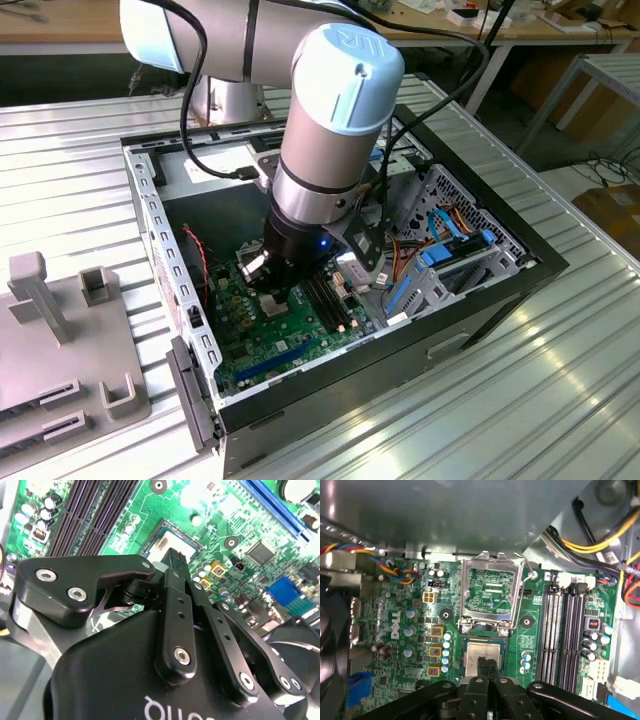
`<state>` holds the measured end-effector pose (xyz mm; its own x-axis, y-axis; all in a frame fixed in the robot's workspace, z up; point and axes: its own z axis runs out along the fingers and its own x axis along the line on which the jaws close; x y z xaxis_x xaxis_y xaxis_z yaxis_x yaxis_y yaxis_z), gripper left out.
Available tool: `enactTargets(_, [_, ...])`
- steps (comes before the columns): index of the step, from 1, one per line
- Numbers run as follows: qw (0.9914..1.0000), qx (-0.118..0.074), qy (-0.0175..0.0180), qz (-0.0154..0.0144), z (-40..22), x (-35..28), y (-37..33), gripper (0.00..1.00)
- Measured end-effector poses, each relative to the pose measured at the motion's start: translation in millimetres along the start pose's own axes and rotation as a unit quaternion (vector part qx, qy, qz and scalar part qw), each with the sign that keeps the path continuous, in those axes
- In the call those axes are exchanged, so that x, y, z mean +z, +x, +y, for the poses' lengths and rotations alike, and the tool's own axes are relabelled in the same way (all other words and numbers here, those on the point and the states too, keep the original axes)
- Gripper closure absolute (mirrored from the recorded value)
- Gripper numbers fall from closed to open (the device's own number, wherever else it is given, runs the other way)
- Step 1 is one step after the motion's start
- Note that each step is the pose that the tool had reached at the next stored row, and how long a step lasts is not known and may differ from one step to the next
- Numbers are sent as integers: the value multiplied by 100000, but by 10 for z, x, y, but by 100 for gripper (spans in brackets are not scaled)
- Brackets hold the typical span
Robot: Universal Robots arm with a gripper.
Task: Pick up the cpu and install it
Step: 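Close the cpu cover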
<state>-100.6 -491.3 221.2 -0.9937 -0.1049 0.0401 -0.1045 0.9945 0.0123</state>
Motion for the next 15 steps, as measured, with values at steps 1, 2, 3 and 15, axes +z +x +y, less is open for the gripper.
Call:
enactTargets(1, [100000,-95,7,3,0,0,-1,89])
enactTargets(2, [100000,-95,8,3,0,0,-1,89])
enactTargets(3, [100000,-98,3,1,0,0,-1,89])
enactTargets(15, [100000,-98,268,-62,3,-232,-25,89])
